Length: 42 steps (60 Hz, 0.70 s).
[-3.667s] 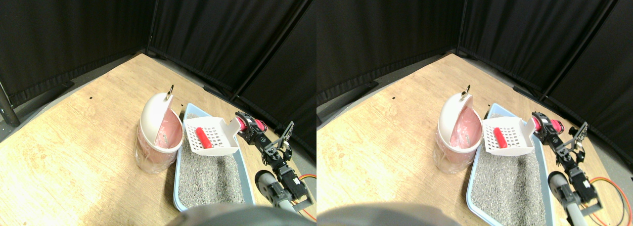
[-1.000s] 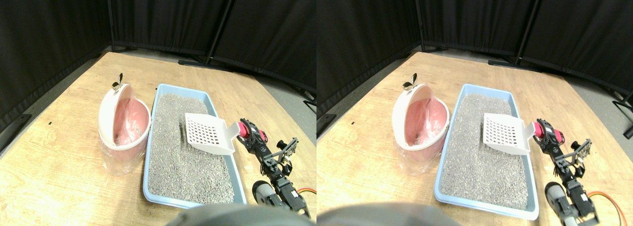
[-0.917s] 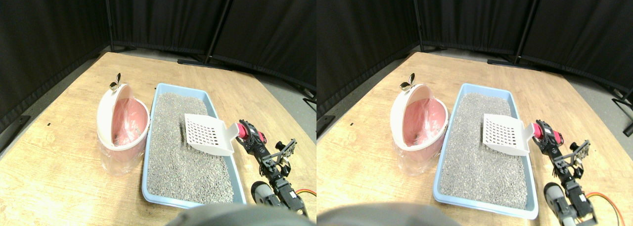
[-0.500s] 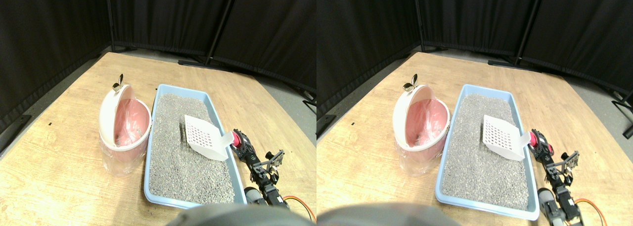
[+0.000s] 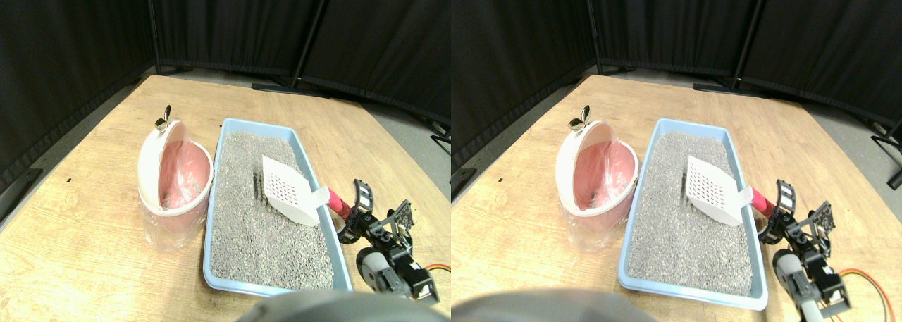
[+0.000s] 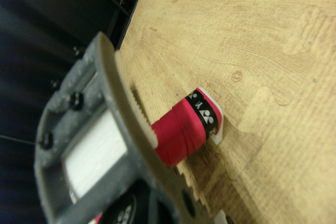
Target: Scoop (unimanual)
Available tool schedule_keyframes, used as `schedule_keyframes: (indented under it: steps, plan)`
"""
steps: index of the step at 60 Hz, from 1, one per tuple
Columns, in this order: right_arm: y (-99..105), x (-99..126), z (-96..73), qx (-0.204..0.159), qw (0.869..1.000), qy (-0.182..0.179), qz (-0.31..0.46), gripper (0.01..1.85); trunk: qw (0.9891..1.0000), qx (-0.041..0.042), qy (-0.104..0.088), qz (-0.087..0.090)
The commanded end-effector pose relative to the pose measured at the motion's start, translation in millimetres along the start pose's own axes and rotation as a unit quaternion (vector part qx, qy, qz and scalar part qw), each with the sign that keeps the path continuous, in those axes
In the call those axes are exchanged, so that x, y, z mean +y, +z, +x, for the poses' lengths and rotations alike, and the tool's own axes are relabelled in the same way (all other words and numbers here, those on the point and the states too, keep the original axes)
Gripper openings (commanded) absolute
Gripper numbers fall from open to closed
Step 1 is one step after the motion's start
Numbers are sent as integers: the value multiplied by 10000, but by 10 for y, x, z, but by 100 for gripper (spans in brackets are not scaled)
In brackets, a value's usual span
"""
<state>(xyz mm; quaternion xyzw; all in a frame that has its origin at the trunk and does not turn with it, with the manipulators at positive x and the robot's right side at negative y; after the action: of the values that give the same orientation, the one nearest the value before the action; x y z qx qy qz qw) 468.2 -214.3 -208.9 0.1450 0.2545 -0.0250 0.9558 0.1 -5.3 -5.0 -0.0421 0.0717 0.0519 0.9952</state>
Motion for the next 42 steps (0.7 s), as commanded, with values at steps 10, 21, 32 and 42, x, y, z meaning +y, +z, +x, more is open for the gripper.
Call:
schedule_keyframes:
  steps: [10,21,32,42]
  plan:
    - [307,139,-486,-885,9931,768,1,119,9999,-39,-105,-8]
    - [354,124,-700,-1686,9773,1256,-265,46,9996,-41,-261,70]
    - [269,71,-724,-1974,9723,1222,-266,5,9992,-26,-388,112]
    - [103,26,-727,-2360,9587,1444,-662,5,9988,-5,-477,123]
